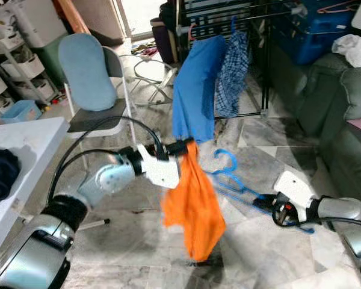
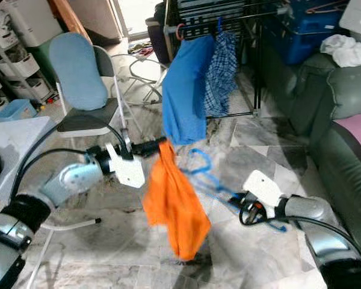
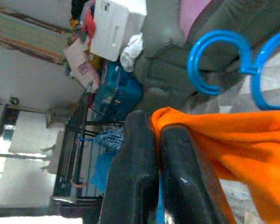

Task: Hang hanger

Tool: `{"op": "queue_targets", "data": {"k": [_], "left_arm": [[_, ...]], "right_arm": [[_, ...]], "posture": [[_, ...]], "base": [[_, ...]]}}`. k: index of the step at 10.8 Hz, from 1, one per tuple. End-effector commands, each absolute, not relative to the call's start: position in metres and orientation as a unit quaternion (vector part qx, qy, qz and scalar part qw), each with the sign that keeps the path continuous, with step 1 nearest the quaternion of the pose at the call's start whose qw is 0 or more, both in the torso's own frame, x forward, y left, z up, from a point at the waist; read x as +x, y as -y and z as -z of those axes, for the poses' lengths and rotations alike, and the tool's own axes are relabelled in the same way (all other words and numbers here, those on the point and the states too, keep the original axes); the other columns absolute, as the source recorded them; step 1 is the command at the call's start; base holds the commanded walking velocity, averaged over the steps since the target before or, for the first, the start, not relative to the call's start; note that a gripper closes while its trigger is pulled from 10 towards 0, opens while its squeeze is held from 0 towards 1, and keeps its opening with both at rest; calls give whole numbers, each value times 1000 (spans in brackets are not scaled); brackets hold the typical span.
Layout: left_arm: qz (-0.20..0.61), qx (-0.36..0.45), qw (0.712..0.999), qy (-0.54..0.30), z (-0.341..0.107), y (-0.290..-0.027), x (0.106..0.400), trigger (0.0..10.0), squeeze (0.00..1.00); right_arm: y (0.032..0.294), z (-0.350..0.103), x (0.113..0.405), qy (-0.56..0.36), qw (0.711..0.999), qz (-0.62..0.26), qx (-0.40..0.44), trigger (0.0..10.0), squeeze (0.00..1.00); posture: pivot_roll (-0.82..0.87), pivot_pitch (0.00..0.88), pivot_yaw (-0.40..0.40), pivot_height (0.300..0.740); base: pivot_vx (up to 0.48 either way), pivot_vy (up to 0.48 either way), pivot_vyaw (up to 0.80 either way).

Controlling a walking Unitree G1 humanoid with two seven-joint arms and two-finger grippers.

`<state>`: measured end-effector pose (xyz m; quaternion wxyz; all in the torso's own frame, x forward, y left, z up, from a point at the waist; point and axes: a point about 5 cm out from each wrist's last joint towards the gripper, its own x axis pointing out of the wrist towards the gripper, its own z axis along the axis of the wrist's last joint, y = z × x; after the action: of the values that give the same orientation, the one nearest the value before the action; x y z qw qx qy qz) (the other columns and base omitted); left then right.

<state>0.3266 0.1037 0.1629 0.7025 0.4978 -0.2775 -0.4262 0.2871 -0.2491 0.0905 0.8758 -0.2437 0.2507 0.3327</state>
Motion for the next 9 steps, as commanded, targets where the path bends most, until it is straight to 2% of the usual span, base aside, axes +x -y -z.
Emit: {"op": "queue_targets", "data": {"k": [1,2,4,6,8,9], "left_arm": [[412,498,705,289,-174,-112,328,10000,0],[396,504,718,273,-172,-121,331,10000,0],[375,508,737,242,-165,-130,333,10000,0],[363,495,752,239,-159,-120,333,10000,0],[371,476,753,261,-155,-90,329,10000,0],[385,465,749,274,-153,-72,325,10000,0]], "right_arm": [[262,-93,299,-245,898,-252,-266,10000,0],[274,-99,308,-225,922,-167,-267,10000,0],[278,-111,315,-178,948,-98,-245,10000,0],[255,-121,321,-125,972,-101,-171,10000,0],[213,-124,324,-108,978,-158,-78,10000,0],[188,-127,324,-107,978,-181,4,10000,0]], "posture": [[-107,32,168,740],[-106,34,168,740],[-114,42,167,740],[-114,42,167,740],[-126,40,156,740],[-128,37,151,740]], "base": [[0,0,0],[0,0,0],[0,0,0],[0,0,0],[0,0,0],[0,0,0]]}}
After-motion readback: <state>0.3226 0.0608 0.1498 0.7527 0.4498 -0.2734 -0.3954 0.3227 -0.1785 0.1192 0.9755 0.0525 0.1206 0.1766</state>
